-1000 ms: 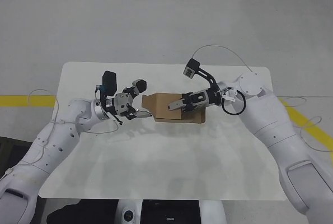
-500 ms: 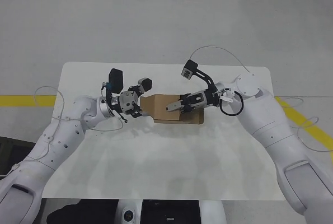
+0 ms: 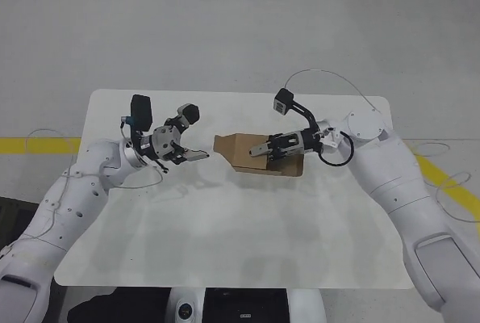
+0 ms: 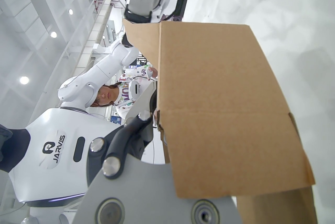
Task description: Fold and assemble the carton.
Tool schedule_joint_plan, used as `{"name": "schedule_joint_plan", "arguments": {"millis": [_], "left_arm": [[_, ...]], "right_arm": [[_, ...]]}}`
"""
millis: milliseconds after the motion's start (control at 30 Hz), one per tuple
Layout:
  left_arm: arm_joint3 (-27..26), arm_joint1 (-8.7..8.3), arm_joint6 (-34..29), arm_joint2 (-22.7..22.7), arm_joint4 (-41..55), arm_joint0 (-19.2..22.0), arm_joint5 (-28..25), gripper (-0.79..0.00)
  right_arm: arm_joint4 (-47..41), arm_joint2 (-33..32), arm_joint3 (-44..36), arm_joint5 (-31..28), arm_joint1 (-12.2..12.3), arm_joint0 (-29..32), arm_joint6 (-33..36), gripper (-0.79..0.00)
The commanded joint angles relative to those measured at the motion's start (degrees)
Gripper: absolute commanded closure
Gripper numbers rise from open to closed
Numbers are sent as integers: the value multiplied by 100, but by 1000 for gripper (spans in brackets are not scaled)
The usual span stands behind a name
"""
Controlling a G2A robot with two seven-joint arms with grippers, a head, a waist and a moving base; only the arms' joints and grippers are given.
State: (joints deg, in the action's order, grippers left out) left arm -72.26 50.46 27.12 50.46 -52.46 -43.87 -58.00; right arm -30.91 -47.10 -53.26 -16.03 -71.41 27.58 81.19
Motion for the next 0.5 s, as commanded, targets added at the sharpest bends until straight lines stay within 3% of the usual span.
{"name": "schedule_joint_plan", "arguments": {"millis": [0,167,467], "left_arm": [[-154,-38,-3,104,-25,-42,0,-785],[-345,-72,-213,219,-66,-56,0,-785],[-49,47,-991,-41,503,131,0,-785]], "right_arm": [[82,27,-37,68,-6,11,-27,0],[249,95,-172,188,-32,4,-79,0],[152,36,-305,163,-54,-7,30,0]]}}
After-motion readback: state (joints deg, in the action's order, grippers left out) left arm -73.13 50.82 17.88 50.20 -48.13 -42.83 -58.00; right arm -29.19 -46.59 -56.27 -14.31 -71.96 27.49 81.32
